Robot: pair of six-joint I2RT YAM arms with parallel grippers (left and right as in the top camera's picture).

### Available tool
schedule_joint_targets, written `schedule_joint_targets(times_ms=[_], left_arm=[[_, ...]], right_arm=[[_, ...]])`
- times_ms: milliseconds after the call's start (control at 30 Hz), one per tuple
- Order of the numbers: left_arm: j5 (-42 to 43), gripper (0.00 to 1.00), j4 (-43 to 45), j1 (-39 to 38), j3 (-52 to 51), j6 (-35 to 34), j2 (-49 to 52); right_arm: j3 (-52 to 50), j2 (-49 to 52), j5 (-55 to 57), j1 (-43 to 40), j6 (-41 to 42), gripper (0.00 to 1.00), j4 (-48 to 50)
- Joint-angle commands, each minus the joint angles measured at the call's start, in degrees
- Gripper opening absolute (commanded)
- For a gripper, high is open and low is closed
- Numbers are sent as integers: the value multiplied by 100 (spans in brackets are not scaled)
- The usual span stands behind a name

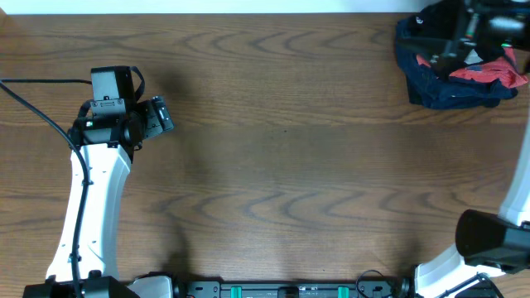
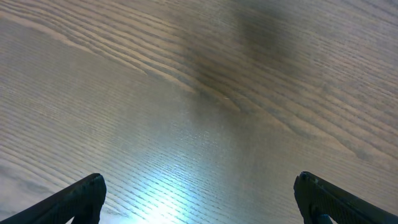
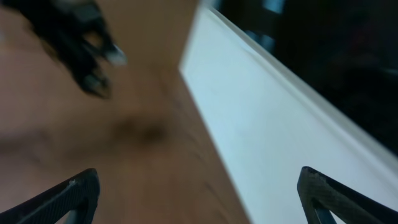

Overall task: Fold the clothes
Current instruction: 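Open the right gripper and withdraw it from the stack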

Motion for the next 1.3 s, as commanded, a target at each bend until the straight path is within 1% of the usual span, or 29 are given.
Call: schedule_joint_targets(times_ms=[0, 133, 200, 300, 400, 467, 500, 600, 667, 733, 867, 900, 967, 1000, 1067, 1167, 1267], left_arm=[[-7, 98, 4, 26, 66, -72, 33], [-4, 98, 4, 26, 66, -72, 33], [-4, 98, 4, 26, 66, -72, 33], [-7, 98, 4, 26, 66, -72, 33], [-7, 98, 4, 26, 66, -72, 33], [-7, 98, 4, 26, 66, -72, 33], [-4, 98, 4, 26, 66, -72, 33], [-4, 98, 4, 26, 66, -72, 33], [-4, 98, 4, 26, 66, -72, 33], [-4, 98, 4, 26, 66, -72, 33], [-4, 98, 4, 26, 66, -72, 33], [-4, 98, 4, 26, 66, -72, 33], [-7, 98, 4, 26, 66, -72, 33], [-7, 98, 4, 26, 66, -72, 33], [-4, 98, 4, 26, 66, -72, 33], [-7, 98, 4, 26, 66, -72, 33], [-7, 98, 4, 26, 66, -72, 33]], right_arm=[[17, 26, -645, 494, 737, 99, -15], [17, 26, -636, 968, 734, 99, -20], [17, 26, -337, 1102, 748, 99, -52], [15, 31, -81, 1193, 1187, 99, -90], [15, 33, 669, 1213, 2286, 99, -20], [17, 33, 1550, 1187, 3501, 99, 203], [15, 61, 2505, 1180, 4710, 99, 400], [15, 52, 4975, 1283, 7007, 99, 385], [15, 0, 5783, 1427, 7444, 99, 468], [7, -142, 6446, 1635, 7475, 99, 680], [-118, -527, 7261, 1969, 7429, 99, 1054], [-216, -647, 7364, 2037, 7261, 99, 1215], [-557, -931, 7305, 2107, 6537, 99, 1611], [-793, -1093, 7217, 2109, 6218, 99, 1797], [-1364, -1462, 7090, 2076, 5845, 99, 2124], [-2511, -2135, 7099, 1961, 5759, 99, 2754], [-3899, -2865, 7097, 1775, 5718, 99, 3617]])
